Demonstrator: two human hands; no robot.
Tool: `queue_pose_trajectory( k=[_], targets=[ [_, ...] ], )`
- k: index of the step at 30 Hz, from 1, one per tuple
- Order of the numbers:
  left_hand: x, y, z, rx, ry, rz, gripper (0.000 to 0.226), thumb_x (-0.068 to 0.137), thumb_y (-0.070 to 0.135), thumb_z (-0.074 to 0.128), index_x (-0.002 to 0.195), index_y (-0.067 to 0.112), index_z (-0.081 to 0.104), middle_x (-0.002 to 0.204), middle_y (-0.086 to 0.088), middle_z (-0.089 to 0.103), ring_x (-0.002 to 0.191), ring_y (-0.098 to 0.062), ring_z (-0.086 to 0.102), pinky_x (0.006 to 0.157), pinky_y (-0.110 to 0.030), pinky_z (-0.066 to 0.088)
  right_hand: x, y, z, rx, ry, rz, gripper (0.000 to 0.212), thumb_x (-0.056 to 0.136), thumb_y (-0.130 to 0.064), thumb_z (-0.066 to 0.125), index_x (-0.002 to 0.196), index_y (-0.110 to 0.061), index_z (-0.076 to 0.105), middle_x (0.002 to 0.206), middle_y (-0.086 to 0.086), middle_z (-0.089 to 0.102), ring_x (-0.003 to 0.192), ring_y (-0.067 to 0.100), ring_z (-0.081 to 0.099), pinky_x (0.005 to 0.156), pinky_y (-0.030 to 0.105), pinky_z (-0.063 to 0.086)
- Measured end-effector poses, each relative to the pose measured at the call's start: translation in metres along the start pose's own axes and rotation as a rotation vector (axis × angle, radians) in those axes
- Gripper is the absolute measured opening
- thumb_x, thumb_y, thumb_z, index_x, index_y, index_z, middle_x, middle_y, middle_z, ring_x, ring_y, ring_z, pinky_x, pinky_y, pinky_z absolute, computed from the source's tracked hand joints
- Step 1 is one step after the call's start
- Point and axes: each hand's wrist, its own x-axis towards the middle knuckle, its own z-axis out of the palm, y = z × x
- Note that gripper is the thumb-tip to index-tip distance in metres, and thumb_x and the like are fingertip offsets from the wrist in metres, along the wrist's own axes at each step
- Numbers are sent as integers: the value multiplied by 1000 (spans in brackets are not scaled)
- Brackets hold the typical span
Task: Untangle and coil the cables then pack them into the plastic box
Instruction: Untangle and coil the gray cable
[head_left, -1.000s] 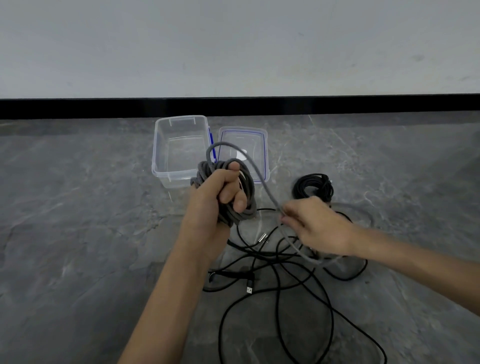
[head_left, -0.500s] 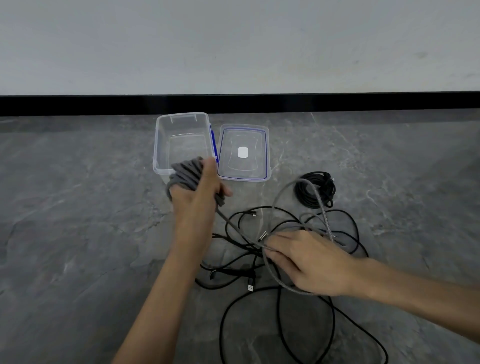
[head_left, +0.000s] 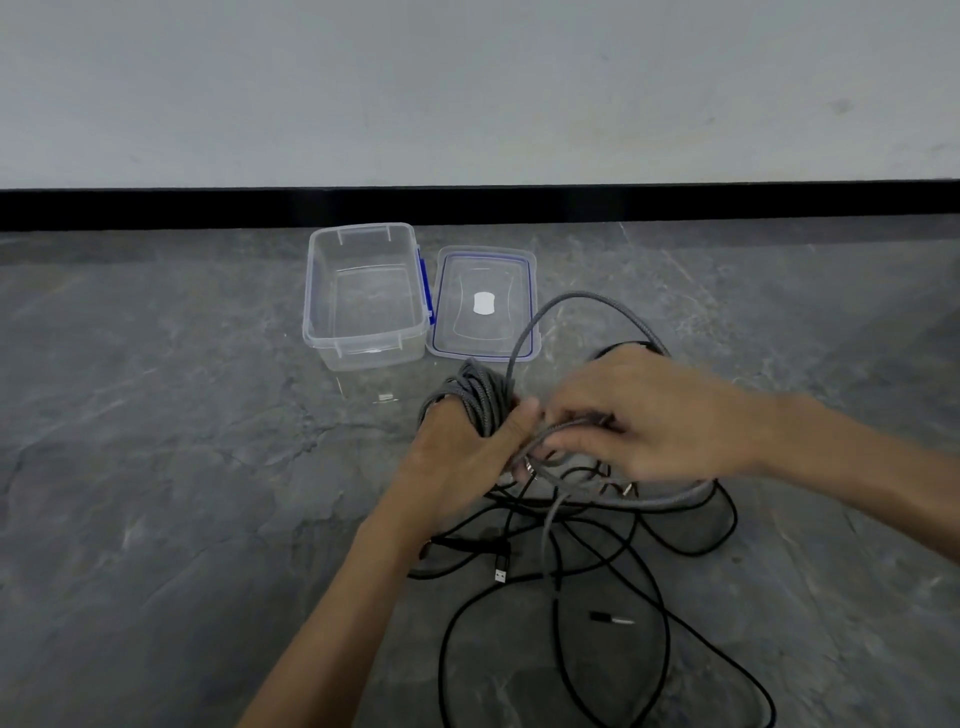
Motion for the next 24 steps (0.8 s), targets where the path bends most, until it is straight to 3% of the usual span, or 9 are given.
queue_pose_trajectory(
  k=[2,4,6,8,11,13,18,21,24],
  targets=[
    [-4,1,-2,-65,-81,-13,48,87,55,52,79,10,67,60,-3,68,58,-6,63,64,-14,45,2,7,-6,24,-23,37,16,89,-31,63,82,-19,69,59,-16,57,56,2,54,57,13,38],
    [-4,-2,0,-82,-153,-8,28,80,37,73,88,12,65,68,-2,70,65,-10,67,68,-19,50,3,15,-10,81,-99,83,11,88,-27,69,83,-17,72,56,-20,54,56,-2,54,55,8,35],
    [-5,-1,3,-116,-201,-42,34,67,24,87,90,15,64,76,0,73,70,-13,69,70,-21,53,5,21,-12,174,-195,155,7,86,-23,72,83,-16,73,58,-20,58,57,-4,57,56,6,38],
    [-8,2,7,-148,-227,-41,33,67,19,87,88,14,61,68,3,71,62,-14,66,66,-19,53,6,24,-13,277,-273,209,6,84,-19,72,86,-14,74,66,-19,65,63,-7,62,62,6,43],
    [-12,5,9,-140,-209,-8,27,73,21,83,86,12,61,58,7,66,59,-15,65,65,-16,51,4,29,-11,429,-284,272,13,85,-23,69,88,-11,74,78,-1,74,70,13,70,69,19,53],
    [-13,0,11,-201,-153,-19,27,74,20,83,87,8,62,64,4,65,56,-17,63,62,-23,53,2,33,-9,522,-185,339,25,87,-31,62,88,-9,72,81,10,73,68,27,68,68,29,54],
    [-13,-10,14,-305,-6,-51,26,74,17,82,85,8,61,72,-2,64,50,-16,57,53,-24,50,5,34,-8,753,148,466,25,97,-17,50,91,2,67,89,14,73,77,15,68,68,16,54],
    [-11,-13,10,-320,53,-63,25,75,14,81,86,5,60,65,1,63,49,-15,56,54,-24,50,6,31,-8,649,243,463,19,96,-16,53,93,-4,68,93,8,72,82,10,66,71,13,51],
    [-9,-13,8,-382,129,-73,20,77,12,77,84,6,60,59,3,61,48,-16,55,52,-25,50,4,33,1,349,393,454,14,93,-22,60,97,-9,65,92,-1,66,83,5,60,75,16,48]
  ],
)
